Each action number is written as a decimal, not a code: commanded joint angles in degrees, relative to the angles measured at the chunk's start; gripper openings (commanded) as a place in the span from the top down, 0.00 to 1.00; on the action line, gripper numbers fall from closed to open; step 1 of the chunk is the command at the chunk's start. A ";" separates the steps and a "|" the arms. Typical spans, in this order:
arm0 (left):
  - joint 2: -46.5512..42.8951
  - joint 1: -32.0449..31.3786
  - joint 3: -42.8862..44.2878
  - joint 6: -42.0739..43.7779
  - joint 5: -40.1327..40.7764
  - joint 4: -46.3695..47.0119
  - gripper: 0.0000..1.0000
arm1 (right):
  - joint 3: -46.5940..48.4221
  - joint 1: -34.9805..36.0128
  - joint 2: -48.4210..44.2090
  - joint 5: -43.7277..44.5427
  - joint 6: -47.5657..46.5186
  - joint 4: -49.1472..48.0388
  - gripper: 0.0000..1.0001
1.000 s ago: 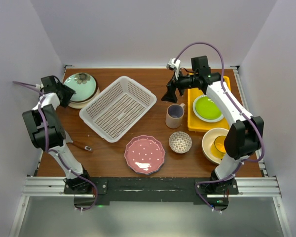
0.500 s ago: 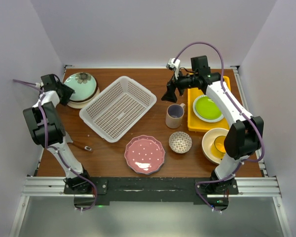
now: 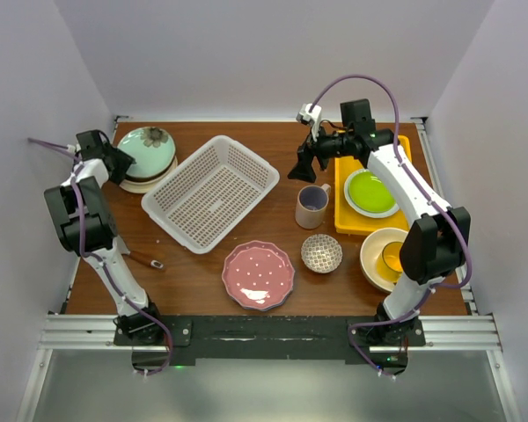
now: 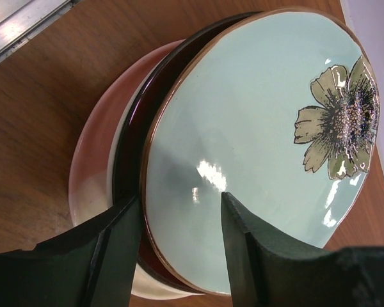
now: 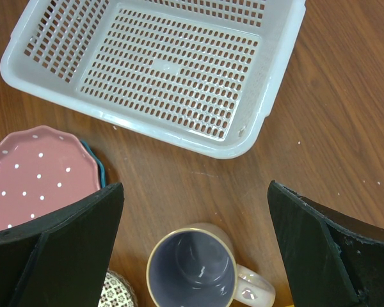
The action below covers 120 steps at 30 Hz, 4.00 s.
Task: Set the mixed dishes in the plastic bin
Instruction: Pick up the plate at the center of the board, then place the plate in the plastic bin.
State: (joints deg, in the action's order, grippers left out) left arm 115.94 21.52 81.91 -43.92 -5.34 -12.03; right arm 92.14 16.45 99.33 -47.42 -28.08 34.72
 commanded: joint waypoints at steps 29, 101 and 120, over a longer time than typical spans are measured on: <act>-3.52 1.59 -12.56 -11.18 -16.28 27.85 0.98 | 1.03 0.25 -3.09 0.57 -0.75 0.35 0.02; -50.19 -9.47 -41.91 -18.92 -29.82 28.47 1.00 | -5.48 0.43 -14.51 -0.31 1.36 1.93 0.02; -53.19 -15.54 -44.99 -17.95 -23.93 26.62 1.00 | -10.14 -0.10 -17.77 -0.31 3.47 0.44 0.02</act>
State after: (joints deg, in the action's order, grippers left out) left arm 65.80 6.87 35.99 -60.42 -28.71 7.79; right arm 82.59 16.58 84.40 -47.48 -25.61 36.38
